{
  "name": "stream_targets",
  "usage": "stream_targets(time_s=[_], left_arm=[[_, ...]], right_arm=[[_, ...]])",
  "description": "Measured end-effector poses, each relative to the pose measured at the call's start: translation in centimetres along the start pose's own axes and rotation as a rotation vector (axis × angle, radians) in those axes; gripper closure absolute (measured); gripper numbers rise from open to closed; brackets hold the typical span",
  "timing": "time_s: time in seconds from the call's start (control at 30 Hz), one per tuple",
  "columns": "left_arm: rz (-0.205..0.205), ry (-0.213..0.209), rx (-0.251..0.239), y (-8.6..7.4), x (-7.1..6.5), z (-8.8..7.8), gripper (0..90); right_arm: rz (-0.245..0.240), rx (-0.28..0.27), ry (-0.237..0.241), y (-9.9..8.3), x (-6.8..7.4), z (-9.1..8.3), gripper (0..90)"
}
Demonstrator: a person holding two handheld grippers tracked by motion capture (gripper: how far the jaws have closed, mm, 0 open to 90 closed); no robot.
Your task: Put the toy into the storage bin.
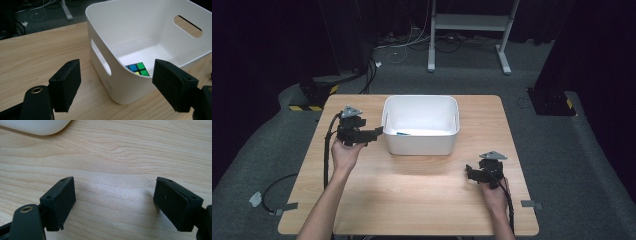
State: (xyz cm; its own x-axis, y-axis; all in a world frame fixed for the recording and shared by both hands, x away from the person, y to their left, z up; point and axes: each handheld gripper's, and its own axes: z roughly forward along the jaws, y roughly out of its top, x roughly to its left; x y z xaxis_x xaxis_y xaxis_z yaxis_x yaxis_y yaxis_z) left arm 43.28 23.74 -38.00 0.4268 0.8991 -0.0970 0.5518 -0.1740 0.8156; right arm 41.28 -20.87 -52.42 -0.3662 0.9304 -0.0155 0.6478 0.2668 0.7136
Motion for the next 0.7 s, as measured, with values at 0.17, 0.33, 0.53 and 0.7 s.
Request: stream_targets(time_s=[0.17,0.33,0.53,0.7], left_arm=[[-0.004,0.011,-0.01,-0.3,0.5,-0.6,23.0],[-0.019,0.016,-0.017,-0.7,0.8,-1.1,23.0],[-0.028,0.022,-0.023,-1.1,1.0,-1.4,23.1],[-0.034,0.028,-0.024,-1.5,1.2,-1.7,23.1]], right_arm=[[0.002,0.001,0.001,0.0,0.0,0.0,17.9],[0.002,0.001,0.001,0.0,0.0,0.0,17.8],[0.0,0.0,0.0,0.0,0.0,0.0,17.9],[0.0,0.0,0.0,0.0,0.0,0.0,17.9]])
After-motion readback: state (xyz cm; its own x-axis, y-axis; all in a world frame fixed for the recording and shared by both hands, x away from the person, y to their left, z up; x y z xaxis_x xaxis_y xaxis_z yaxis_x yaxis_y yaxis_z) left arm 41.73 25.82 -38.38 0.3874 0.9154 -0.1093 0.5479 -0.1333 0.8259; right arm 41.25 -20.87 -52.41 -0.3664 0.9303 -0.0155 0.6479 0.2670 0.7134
